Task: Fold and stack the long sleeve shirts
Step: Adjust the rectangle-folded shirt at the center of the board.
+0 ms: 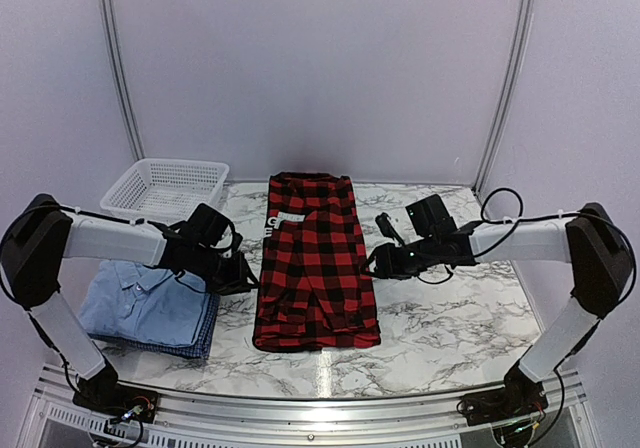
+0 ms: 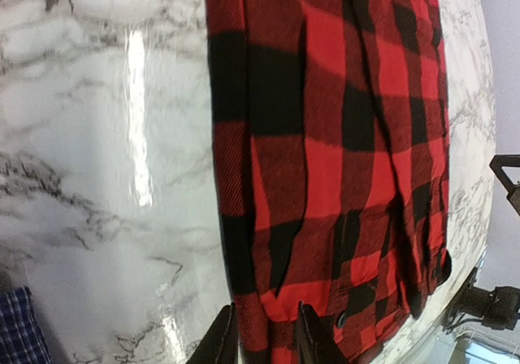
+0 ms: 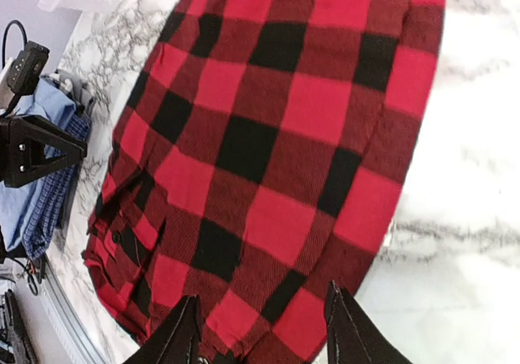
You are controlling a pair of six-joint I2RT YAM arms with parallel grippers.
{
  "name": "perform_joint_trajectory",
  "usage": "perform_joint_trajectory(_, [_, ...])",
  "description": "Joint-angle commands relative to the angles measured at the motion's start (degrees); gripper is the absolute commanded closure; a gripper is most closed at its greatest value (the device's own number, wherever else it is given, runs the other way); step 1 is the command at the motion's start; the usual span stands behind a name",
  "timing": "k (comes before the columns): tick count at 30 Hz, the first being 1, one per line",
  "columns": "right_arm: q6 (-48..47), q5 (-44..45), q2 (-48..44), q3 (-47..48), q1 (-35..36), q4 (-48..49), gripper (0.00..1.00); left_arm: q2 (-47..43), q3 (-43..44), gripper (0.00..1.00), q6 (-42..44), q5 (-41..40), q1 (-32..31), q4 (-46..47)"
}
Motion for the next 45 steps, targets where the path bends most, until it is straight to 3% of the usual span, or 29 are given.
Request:
perform_joint_trajectory(1, [2.66,-1.21,-6.13,-6.54,1.48,0.74,0.51,-3.02,-3.69,0.72,-1.47,0.27,-3.52,-2.09])
perform_joint_trajectory(10, [6.08,-5.06,-12.78,-17.86,4.14,2.23,0.42,-7.04,-9.36,0.67,-4.43,-0.21,-7.81,-3.52])
perform_joint_trajectory(15, [7.38,-6.15,-13.32,-20.75,4.21,3.57,0.34,-7.42,-10.34,0.62,-5.66,-1.19,-9.15,-3.6])
perform_joint_trajectory(20, [9.07,-8.61,-10.99,-21.84,4.23,6.88,0.33,-8.1,-9.8,0.56,-5.85,-3.26,-9.31,-3.67])
perform_joint_trajectory(26, [9.14,-6.96,-9.73,-21.25,4.22,7.67,0.33,-9.26,-6.47,0.57,-5.54,-6.16,-9.29,-4.22])
perform_joint_trajectory(45, [8.92,-5.5,-10.64,-21.9,4.2,6.12,0.33,-0.12,-0.87,0.62,-4.69,-3.9,-10.71,-5.72])
